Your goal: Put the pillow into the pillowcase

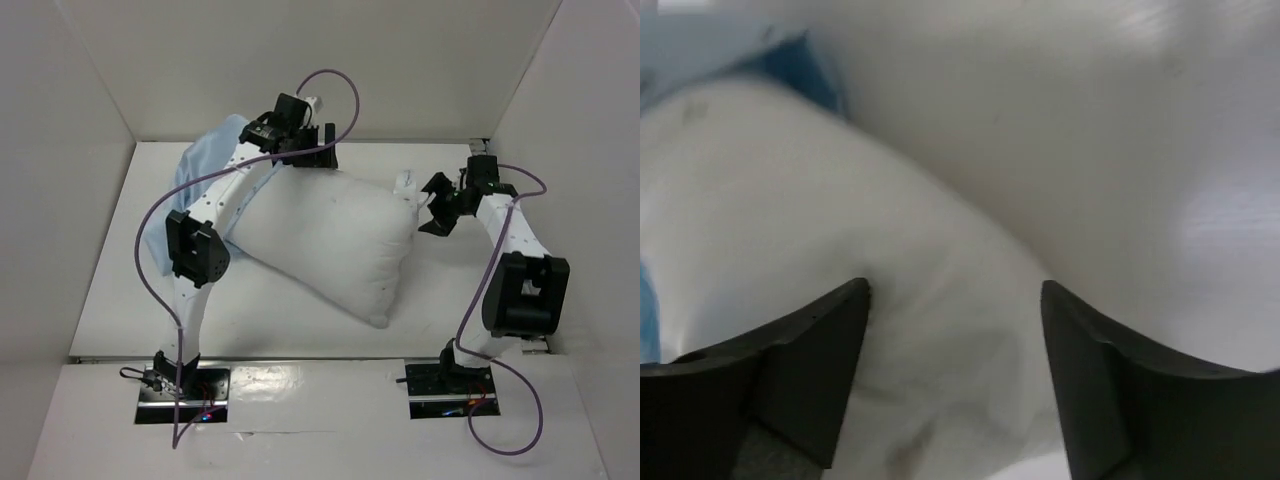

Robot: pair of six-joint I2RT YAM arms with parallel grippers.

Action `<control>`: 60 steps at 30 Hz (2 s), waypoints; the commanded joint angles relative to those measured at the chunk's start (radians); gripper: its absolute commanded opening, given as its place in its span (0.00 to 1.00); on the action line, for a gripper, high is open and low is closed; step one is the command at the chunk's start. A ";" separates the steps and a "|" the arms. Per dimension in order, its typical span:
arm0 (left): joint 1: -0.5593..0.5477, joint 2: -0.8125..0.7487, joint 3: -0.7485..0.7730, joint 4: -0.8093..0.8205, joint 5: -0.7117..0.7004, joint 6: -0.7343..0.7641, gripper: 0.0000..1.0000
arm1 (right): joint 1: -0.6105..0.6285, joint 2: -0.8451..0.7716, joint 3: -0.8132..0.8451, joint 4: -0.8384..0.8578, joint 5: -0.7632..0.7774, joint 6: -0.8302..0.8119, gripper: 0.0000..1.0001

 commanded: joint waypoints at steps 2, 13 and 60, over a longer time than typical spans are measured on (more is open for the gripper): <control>-0.005 -0.293 -0.084 0.172 -0.103 0.083 1.00 | -0.013 0.074 0.175 0.117 0.162 -0.046 0.83; 0.008 -0.618 -0.459 0.157 -0.510 0.146 0.32 | -0.155 -0.137 0.147 0.079 0.245 -0.130 0.93; 0.069 -0.646 -0.835 0.371 -0.096 0.077 0.00 | 0.170 -0.117 -0.207 0.636 -0.148 0.008 0.00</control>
